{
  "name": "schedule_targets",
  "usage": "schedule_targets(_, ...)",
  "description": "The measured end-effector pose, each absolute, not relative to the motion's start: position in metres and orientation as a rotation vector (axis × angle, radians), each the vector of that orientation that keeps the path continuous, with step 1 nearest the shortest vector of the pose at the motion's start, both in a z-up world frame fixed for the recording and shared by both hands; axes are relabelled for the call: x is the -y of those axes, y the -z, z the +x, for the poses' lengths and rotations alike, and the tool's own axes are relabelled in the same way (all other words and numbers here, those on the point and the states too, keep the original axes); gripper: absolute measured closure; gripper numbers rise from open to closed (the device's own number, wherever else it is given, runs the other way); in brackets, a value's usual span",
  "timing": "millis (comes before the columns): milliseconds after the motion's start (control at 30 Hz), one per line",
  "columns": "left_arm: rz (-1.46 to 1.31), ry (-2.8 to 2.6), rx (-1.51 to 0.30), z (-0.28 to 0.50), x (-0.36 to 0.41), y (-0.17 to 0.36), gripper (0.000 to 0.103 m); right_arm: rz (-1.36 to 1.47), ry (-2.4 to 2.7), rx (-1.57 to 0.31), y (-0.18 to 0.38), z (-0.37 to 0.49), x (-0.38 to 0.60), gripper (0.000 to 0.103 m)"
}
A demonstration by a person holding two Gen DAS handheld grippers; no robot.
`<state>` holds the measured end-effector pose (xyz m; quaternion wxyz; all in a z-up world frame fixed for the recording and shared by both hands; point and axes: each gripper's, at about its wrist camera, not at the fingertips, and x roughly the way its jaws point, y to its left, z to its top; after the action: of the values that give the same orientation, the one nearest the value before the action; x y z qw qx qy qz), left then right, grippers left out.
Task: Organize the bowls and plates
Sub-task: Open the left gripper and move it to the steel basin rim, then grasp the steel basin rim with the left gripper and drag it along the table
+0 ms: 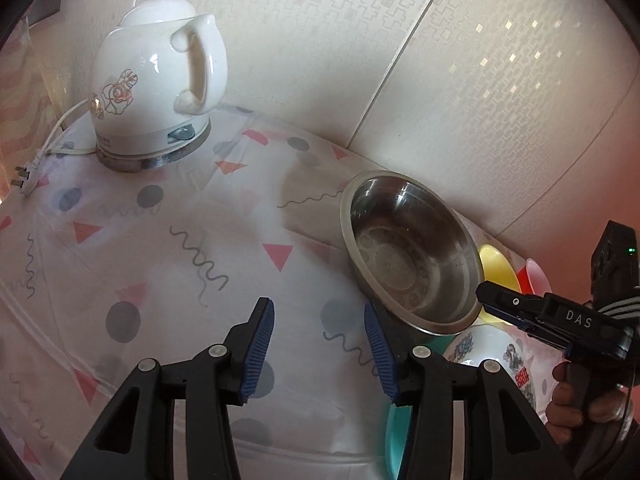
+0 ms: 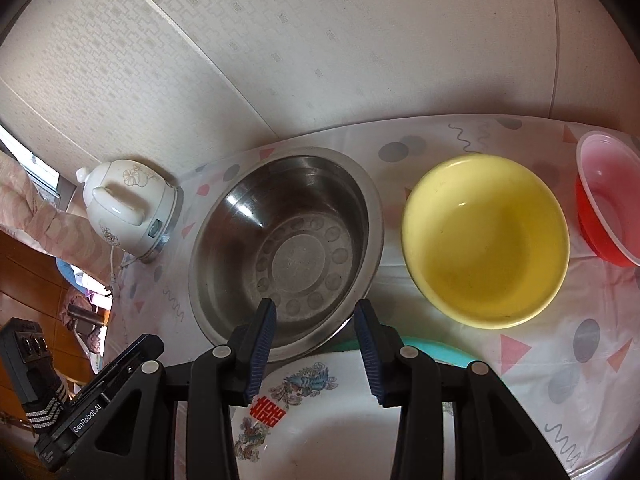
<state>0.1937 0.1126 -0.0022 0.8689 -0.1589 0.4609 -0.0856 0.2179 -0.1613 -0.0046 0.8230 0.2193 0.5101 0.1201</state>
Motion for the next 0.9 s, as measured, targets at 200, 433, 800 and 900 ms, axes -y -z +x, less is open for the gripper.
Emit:
schedule_targets(200, -0.312, 0.209, -0.974, 0.221, -0.093, 0.006, 0.057, 0.478, -0.243, -1.107, 0.017, 0.234, 0.161, 0.059)
schedule_targets(433, -0.296, 0.232, -1.037, 0.250, -0.075, 0.025, 0.078, 0.425, -0.243, -1.137, 0.027, 0.251, 0.150, 0.061)
schedule_targets(800, -0.294, 0.206, -0.974, 0.221, -0.102, 0.016, 0.081, 0.228, -0.324, -1.104, 0.018, 0.243, 0.112, 0.074)
schedule_targets(900, -0.298, 0.166, -0.961, 0.204, -0.118, 0.014, 0.080, 0.195, -0.370, -1.094, 0.012, 0.236, 0.093, 0.074)
